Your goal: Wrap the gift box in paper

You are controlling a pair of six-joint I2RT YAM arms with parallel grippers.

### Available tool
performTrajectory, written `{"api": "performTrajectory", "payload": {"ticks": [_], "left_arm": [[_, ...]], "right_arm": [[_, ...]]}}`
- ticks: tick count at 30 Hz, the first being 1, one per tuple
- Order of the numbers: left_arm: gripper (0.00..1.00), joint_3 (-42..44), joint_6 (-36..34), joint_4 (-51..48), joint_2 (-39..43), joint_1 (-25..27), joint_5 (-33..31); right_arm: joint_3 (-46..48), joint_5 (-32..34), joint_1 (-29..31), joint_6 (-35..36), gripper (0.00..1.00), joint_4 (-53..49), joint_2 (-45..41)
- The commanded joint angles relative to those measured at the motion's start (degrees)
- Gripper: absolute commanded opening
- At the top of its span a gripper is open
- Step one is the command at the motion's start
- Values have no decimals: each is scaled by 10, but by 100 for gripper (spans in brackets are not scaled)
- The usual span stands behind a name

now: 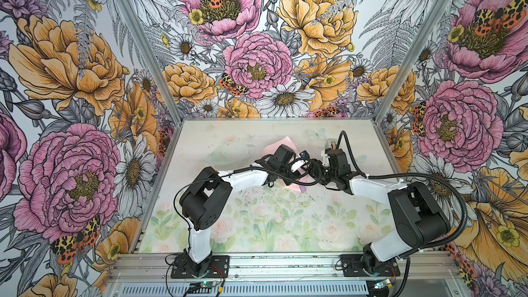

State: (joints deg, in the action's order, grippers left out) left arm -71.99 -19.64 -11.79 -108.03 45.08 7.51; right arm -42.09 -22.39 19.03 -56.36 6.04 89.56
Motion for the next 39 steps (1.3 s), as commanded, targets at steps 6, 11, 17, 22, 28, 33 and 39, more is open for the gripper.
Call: {"api": "performTrajectory", "payload": {"ticks": [6, 11, 17, 22, 28, 33, 39], "left_arm": [[39, -7, -32, -22, -14, 11, -30], [38, -8, -42, -23, -13, 15, -39], [47, -12, -12, 0, 7, 9, -28], [48, -24, -14, 12, 3, 8, -40], [42, -39, -29, 3, -21, 9, -53], [33, -21, -45, 0, -25, 11, -61], [25, -6, -53, 4, -24, 14, -70]], "right_arm": [[-23, -2, -5, -23, 70, 6, 36], [-30, 8, -5, -19, 63, -21, 37], [-27, 10, -7, -18, 53, -34, 36], [-29, 8, -7, -19, 51, -35, 37], [-27, 7, -12, -20, 57, -40, 26], [-32, 0, -21, -21, 64, -43, 20], [-31, -10, -28, -31, 66, -32, 21]]}}
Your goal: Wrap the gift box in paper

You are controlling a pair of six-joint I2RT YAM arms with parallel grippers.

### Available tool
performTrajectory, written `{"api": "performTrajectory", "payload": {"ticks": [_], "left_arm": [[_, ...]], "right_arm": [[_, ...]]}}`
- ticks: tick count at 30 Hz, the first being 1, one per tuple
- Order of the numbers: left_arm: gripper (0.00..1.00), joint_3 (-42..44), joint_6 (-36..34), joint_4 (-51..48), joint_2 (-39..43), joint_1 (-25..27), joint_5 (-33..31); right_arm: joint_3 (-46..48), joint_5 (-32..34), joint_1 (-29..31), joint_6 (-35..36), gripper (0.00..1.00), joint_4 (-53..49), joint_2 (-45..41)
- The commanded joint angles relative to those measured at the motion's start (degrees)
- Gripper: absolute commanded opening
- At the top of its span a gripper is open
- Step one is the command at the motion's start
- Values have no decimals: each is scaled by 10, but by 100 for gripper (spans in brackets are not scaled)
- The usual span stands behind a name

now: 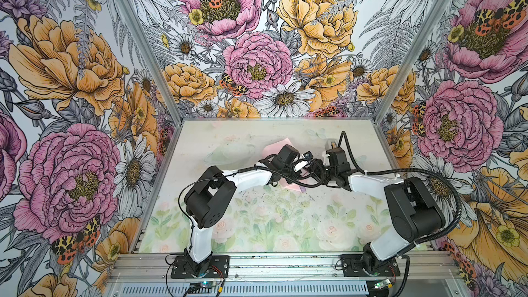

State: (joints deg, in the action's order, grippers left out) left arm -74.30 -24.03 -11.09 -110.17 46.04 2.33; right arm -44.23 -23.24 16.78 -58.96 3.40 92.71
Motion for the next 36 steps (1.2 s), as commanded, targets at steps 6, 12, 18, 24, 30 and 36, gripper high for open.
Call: {"api": "performTrajectory", "payload": {"ticks": [6, 12, 18, 24, 30, 36], "left_arm": [[24, 19, -5, 5, 3, 7, -20], [48, 10, 11, 20, 15, 7, -24], [59, -13, 15, 26, 12, 9, -35], [62, -33, 12, 30, -3, 14, -44], [64, -49, 13, 34, -22, 15, -49], [64, -50, 14, 30, -37, 15, -46]], "right_arm": [[-18, -4, -7, -13, 67, -5, -6], [1, 0, -22, -29, 65, 7, -13], [2, -8, -22, -26, 61, 14, -19], [7, -23, -23, -31, 62, 34, -19], [10, -27, -27, -30, 64, 37, -30], [22, -31, -36, -32, 65, 41, -47]]}}
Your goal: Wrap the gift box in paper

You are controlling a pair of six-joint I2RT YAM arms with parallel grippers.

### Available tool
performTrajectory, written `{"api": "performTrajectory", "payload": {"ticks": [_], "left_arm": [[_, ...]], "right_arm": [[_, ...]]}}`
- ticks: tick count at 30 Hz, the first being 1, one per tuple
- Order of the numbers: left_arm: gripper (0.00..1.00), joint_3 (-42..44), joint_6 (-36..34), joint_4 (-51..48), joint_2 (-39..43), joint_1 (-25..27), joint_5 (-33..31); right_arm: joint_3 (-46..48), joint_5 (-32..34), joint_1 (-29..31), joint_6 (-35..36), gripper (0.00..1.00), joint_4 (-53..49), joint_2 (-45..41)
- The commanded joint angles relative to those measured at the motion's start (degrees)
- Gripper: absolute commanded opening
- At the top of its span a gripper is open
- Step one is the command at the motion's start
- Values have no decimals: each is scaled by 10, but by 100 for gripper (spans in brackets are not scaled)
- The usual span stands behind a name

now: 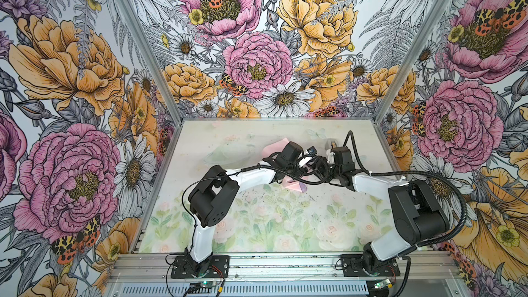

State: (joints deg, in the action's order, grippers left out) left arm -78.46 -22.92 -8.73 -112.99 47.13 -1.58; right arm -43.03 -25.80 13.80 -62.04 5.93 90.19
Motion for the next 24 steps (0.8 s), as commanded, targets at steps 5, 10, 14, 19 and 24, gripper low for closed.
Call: {"api": "performTrajectory", "payload": {"ticks": [5, 10, 14, 19, 24], "left_arm": [[61, -7, 9, 8, -12, 4, -4], [58, -13, 8, 8, -15, 8, -5], [52, -13, 7, 8, -18, 10, -9], [42, -8, 5, 10, -18, 14, -13], [35, -4, 5, 9, -22, 14, -11]], "right_arm": [[29, -8, -24, 0, 65, 15, -48], [58, 7, -40, 2, 62, 6, -63], [63, 20, -40, 4, 51, -2, -37], [60, 28, -33, 4, 41, 19, -4], [39, 28, -21, 7, 35, 38, 28]]}}
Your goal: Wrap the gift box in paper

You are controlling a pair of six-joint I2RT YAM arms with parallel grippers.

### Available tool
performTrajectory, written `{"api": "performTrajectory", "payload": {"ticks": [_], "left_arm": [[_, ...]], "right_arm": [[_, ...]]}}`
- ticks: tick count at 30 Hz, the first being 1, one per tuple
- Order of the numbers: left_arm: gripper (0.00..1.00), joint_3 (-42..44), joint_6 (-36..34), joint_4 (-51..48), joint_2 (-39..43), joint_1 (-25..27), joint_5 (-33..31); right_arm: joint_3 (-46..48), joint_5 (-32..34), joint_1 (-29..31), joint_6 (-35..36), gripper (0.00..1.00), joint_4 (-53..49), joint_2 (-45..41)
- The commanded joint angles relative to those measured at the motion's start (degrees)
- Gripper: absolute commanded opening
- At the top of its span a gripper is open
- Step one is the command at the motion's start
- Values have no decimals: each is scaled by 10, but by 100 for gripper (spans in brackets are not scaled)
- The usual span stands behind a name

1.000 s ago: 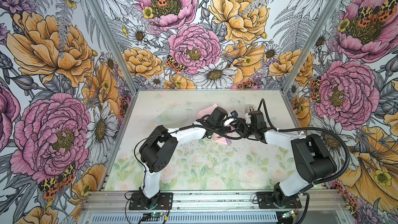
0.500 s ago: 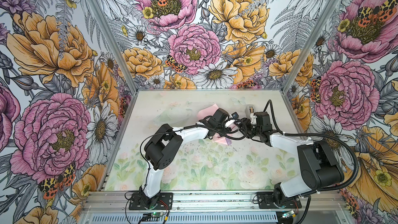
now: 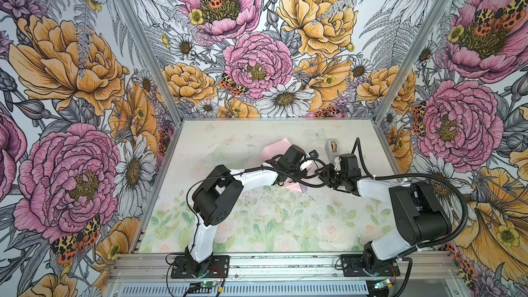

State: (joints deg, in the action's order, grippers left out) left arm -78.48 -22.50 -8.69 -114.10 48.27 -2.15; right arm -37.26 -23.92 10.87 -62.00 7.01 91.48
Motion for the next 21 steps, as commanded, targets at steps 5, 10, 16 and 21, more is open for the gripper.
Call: {"api": "performTrajectory", "payload": {"ticks": [5, 10, 16, 21], "left_arm": [[30, 5, 0, 10, -11, 2, -6], [27, 14, 0, 12, -10, 3, -4], [25, 19, 0, 16, -12, 2, -5], [24, 23, 2, 18, -11, 3, -1]], "right_arm": [[-33, 18, 15, 14, 32, 38, 32], [-52, 25, 15, 21, 32, 42, 41], [-57, 18, 28, 21, 30, 51, 40], [-53, 19, 44, 19, 27, 60, 44]]}}
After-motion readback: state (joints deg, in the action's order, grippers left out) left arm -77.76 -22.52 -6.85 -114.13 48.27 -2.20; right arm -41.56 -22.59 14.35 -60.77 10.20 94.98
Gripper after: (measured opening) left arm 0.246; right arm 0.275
